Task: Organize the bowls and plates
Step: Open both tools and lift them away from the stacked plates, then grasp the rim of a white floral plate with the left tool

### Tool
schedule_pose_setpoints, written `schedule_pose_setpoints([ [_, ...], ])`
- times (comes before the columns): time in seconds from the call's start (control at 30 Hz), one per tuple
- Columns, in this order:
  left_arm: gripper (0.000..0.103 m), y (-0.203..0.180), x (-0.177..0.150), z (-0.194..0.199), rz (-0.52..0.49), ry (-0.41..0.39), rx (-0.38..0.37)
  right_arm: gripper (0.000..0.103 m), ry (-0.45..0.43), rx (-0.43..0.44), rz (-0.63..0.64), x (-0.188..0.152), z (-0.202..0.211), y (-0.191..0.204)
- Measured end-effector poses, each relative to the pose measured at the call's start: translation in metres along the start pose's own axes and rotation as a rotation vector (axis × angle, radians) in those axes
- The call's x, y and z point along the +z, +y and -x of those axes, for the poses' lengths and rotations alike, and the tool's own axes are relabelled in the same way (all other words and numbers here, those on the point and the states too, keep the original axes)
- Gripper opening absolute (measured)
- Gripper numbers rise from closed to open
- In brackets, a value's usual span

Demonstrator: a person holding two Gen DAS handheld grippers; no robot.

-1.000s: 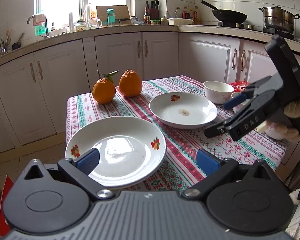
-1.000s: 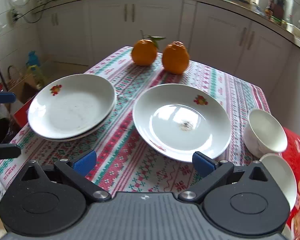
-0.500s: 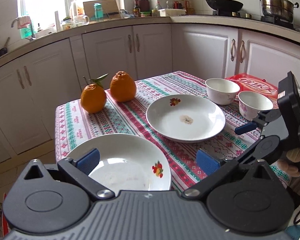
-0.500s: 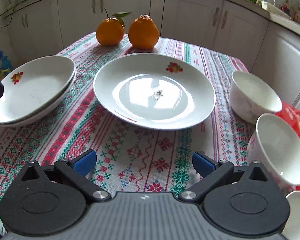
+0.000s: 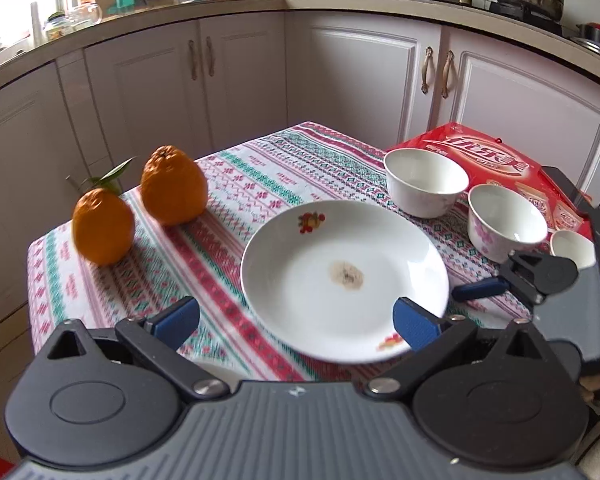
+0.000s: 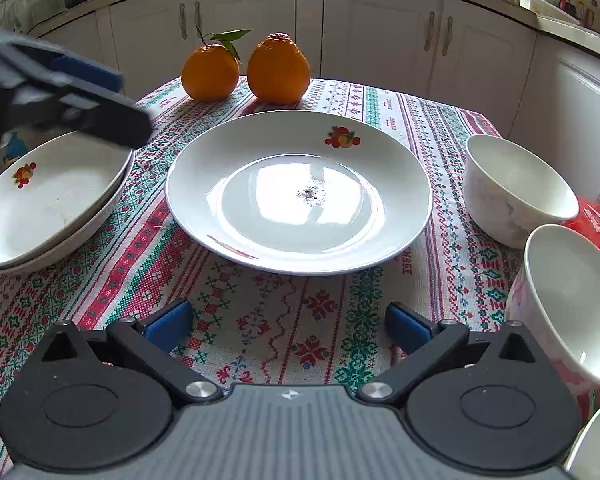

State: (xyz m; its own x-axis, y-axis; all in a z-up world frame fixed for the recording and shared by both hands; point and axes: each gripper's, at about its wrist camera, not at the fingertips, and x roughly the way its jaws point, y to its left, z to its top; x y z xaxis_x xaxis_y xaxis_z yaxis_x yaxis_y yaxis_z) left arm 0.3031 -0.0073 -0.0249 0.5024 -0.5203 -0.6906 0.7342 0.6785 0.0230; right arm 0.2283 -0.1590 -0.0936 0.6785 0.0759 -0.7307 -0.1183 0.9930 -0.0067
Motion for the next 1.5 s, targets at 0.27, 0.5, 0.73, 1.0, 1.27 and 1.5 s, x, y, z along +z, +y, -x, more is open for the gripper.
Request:
schedule_pose_setpoints([
  [0.27, 0.102, 0.018, 0.037, -0.055, -0.033, 0.088, -0.078, 0.103, -0.018, 0.008, 0.007, 0.003, -0.003, -0.004],
  [0.5, 0.102, 0.031, 0.054, -0.100, -0.020, 0.184, -0.126, 0.103, -0.029, 0.015, 0.015, 0.006, -0.008, -0.007],
  [0.73, 0.100, 0.035, 0.066, -0.133, -0.026, 0.263, -0.200, 0.103, -0.040, 0.030, 0.030, 0.006, -0.009, -0.009],
  [1.0, 0.093, 0.033, 0.071, -0.148, -0.062, 0.324, -0.265, 0.103, -0.052, 0.040, 0.039, 0.007, -0.011, -0.011],
  [1.27, 0.077, 0.031, 0.072, -0.157, -0.106, 0.390, -0.287, 0.098, -0.064, 0.042, 0.042, 0.007, -0.009, -0.011],
  [1.5, 0.076, 0.031, 0.077, -0.162, -0.113, 0.404, -0.301, 0.091, -0.073, 0.046, 0.044, 0.008, -0.009, -0.013],
])
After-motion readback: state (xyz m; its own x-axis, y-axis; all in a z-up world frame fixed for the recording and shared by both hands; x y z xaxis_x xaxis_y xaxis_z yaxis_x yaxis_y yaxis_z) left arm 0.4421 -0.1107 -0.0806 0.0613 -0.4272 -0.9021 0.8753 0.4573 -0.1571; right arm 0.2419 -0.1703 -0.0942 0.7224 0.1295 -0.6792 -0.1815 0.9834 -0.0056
